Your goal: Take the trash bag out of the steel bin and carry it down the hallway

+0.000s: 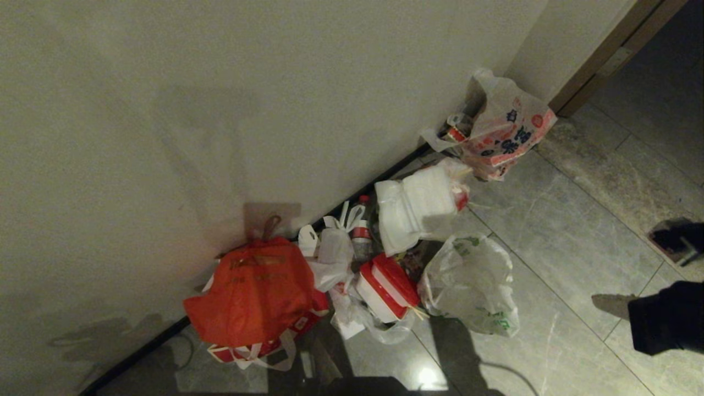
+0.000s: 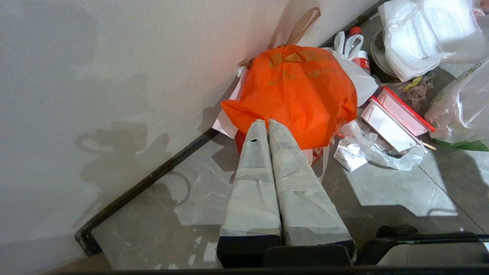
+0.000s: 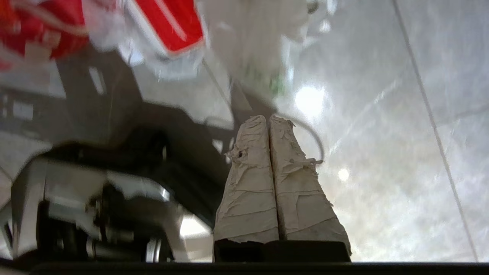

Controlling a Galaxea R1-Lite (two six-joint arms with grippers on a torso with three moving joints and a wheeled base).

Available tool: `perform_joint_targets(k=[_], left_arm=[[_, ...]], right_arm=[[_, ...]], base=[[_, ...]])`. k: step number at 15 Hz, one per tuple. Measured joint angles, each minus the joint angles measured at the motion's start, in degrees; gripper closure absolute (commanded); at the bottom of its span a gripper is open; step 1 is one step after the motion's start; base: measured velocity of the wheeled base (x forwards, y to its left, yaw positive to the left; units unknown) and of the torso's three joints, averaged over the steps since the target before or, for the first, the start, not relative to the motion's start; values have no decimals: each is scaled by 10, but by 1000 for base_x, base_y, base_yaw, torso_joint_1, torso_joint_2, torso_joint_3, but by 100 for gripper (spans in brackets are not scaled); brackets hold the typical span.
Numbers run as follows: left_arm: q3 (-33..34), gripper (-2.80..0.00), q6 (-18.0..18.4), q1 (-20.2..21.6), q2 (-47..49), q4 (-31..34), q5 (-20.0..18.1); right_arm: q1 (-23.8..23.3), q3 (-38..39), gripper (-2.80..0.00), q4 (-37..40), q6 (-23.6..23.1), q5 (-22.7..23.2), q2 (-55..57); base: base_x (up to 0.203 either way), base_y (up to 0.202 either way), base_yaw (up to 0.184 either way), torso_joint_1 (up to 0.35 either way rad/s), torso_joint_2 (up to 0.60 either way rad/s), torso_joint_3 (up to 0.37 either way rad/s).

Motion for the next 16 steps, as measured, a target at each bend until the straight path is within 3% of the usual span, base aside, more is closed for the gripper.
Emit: perform_joint_targets(k=[7,11,15,16], left_arm=[[0,0,0,0,0,0,0],[0,0,0,0,0,0,0],[0,0,0,0,0,0,0],[0,0,0,0,0,0,0]], right_arm=[[-2,177,0,46,6,8,-292],[-37,207,0,120,11,17,-457],[-66,219,0,113,8,14,-595],[-68,226,0,102,7,-6,-617]], base=[[0,0,0,0,0,0],[0,0,0,0,0,0],[0,0,0,0,0,0],[0,0,0,0,0,0]])
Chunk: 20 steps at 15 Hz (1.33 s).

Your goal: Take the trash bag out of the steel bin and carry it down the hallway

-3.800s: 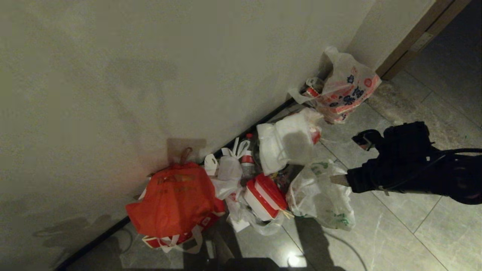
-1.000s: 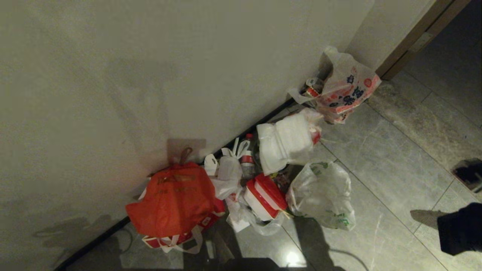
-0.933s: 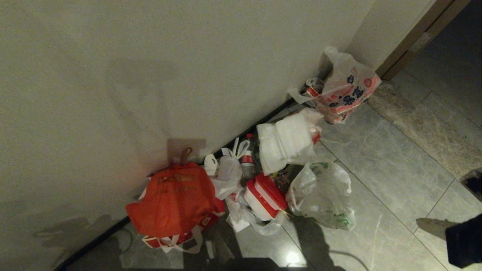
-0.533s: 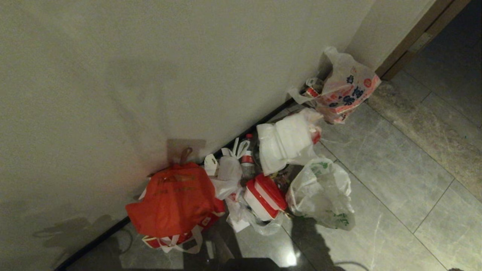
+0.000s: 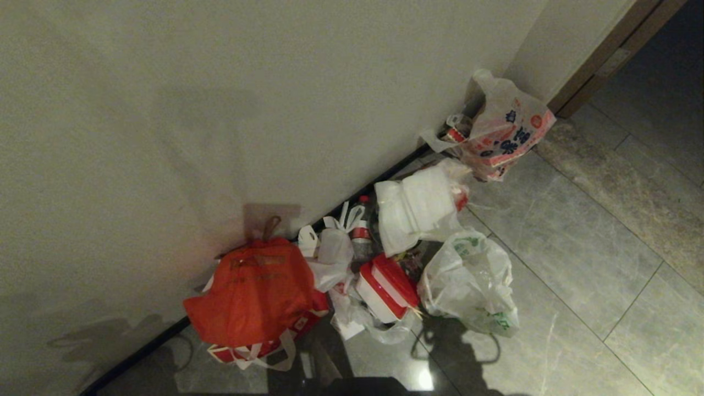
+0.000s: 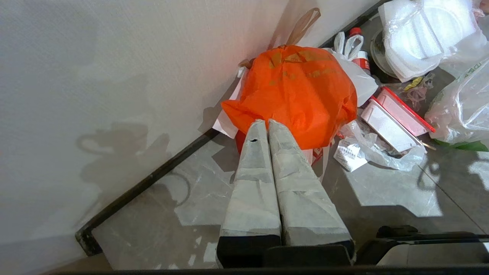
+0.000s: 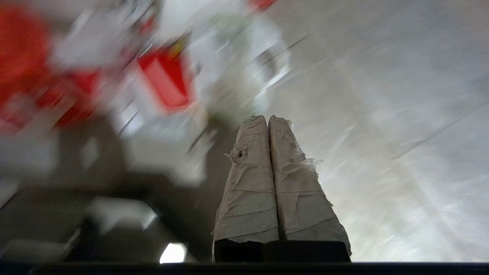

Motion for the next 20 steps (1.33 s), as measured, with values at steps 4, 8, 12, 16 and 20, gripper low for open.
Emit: perform_joint_targets(k=[4,8,12,16,20], left_arm=[[0,0,0,0,0,0,0],[0,0,0,0,0,0,0],[0,0,0,0,0,0,0],[0,0,0,0,0,0,0],[0,0,0,0,0,0,0]], right_arm=[[-3,37,0,-75,33,-46,-36],[-3,40,0,-54,-4,-37,-43],[-3,40,0,-56,2,-38,-44],[-3,40,0,-56,-5,-37,-44],[-3,38,0,-53,-4,-38,-44]], base=[[0,0,0,0,0,0],[0,0,0,0,0,0],[0,0,0,0,0,0],[0,0,0,0,0,0],[0,0,0,0,0,0]])
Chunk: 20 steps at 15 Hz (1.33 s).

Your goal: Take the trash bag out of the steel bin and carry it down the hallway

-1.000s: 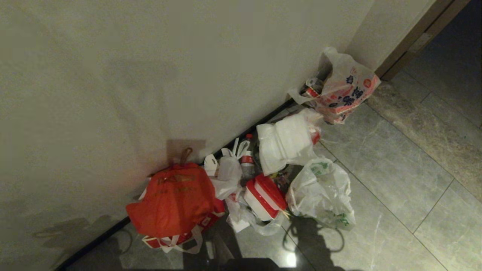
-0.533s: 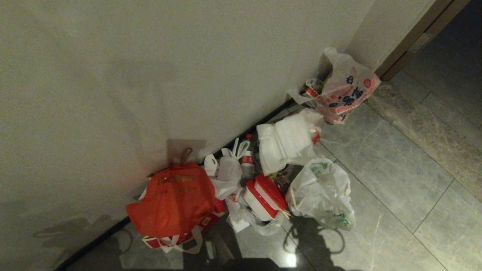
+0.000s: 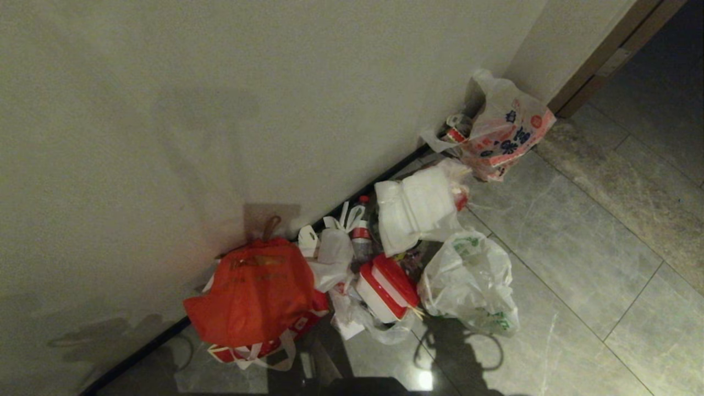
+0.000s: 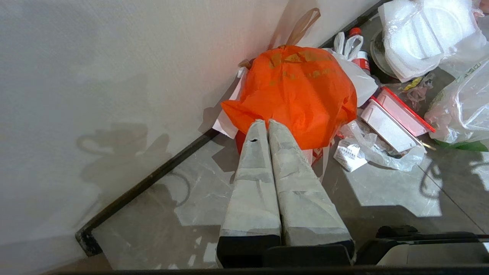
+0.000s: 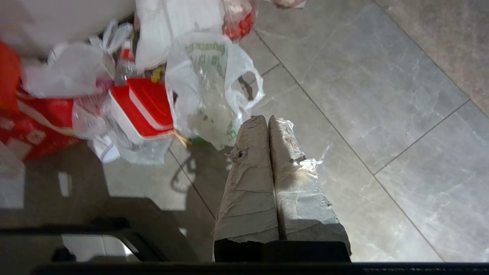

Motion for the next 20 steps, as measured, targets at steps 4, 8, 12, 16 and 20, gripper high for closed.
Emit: perform_joint_targets(k=[4,8,12,16,20], left_arm=[[0,0,0,0,0,0,0],[0,0,0,0,0,0,0],[0,0,1,0,0,0,0],[0,0,3,0,0,0,1],[0,0,-5,0,0,-1,0]], right_arm=[[0,2,0,0,7,-1,0],[0,2,0,-1,7,-1,0],[0,2,0,-1,9,-1,0],[0,2,0,-2,9,-1,0],[0,2,0,-2,9,-1,0]], base=[[0,0,0,0,0,0],[0,0,0,0,0,0],[0,0,0,0,0,0],[0,0,0,0,0,0],[0,0,0,2,1,150]])
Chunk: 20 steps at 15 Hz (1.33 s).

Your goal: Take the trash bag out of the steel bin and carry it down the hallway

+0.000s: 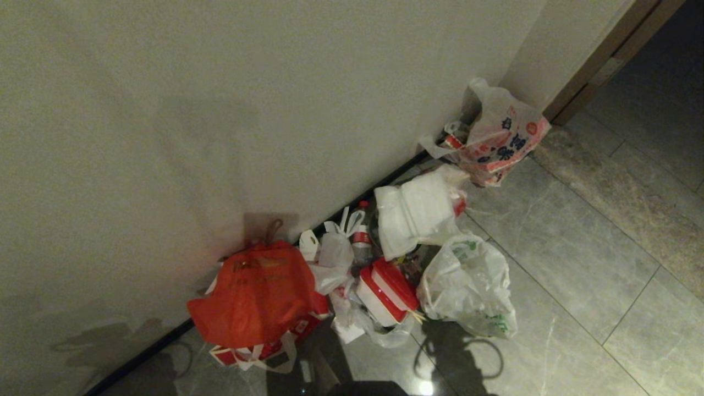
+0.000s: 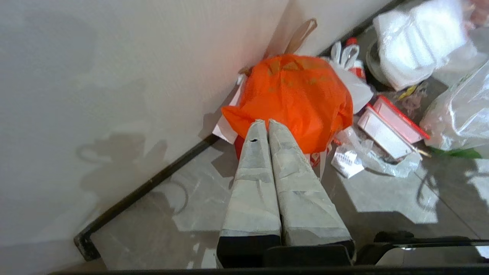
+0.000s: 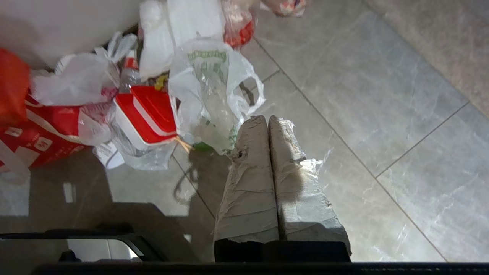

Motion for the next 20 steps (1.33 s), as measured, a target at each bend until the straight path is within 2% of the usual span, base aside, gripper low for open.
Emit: perform_joint_targets(k=[20], left_arm=[[0,0,0,0,0,0,0]], right_arm=[[0,0,0,0,0,0,0]], base=[[0,0,0,2,2,201]])
